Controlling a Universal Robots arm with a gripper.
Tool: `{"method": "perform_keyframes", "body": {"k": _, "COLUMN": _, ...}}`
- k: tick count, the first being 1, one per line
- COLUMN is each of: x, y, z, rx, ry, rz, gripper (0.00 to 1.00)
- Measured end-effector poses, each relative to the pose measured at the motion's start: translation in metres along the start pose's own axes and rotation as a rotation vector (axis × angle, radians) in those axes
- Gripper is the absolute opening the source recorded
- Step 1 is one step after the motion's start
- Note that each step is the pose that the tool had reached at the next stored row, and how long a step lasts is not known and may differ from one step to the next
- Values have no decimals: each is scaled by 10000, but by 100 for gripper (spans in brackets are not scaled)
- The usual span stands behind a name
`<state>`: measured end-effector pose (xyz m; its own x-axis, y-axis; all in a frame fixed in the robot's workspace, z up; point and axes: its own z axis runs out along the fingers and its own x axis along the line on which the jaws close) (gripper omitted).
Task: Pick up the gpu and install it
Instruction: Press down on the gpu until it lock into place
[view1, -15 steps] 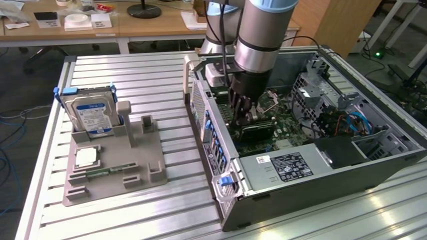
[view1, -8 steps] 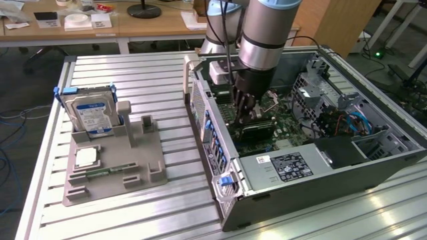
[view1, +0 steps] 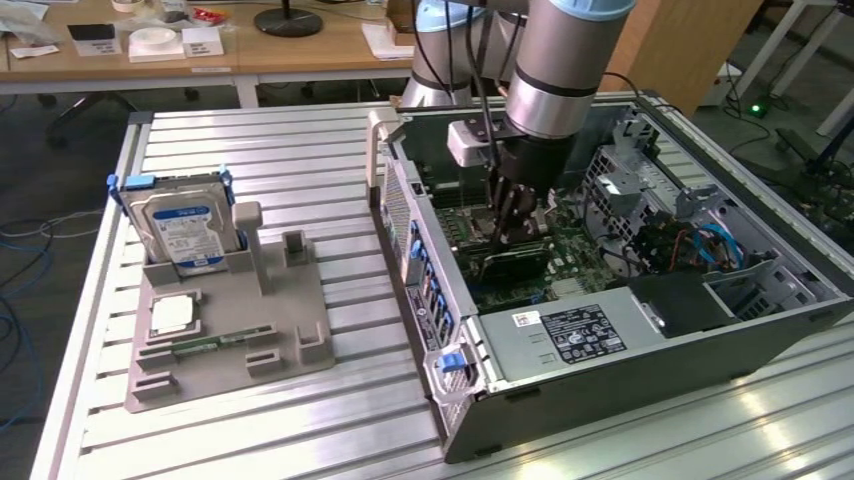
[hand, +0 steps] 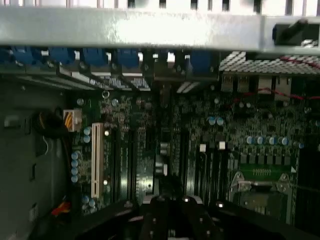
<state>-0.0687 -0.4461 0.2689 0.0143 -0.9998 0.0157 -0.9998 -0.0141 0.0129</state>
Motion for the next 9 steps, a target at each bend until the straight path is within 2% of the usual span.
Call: {"method": "perform_keyframes", "body": {"k": 9, "x": 0, "y": -6, "z": 0, "rx": 0, "ry": 1, "rz": 0, "gripper": 11}}
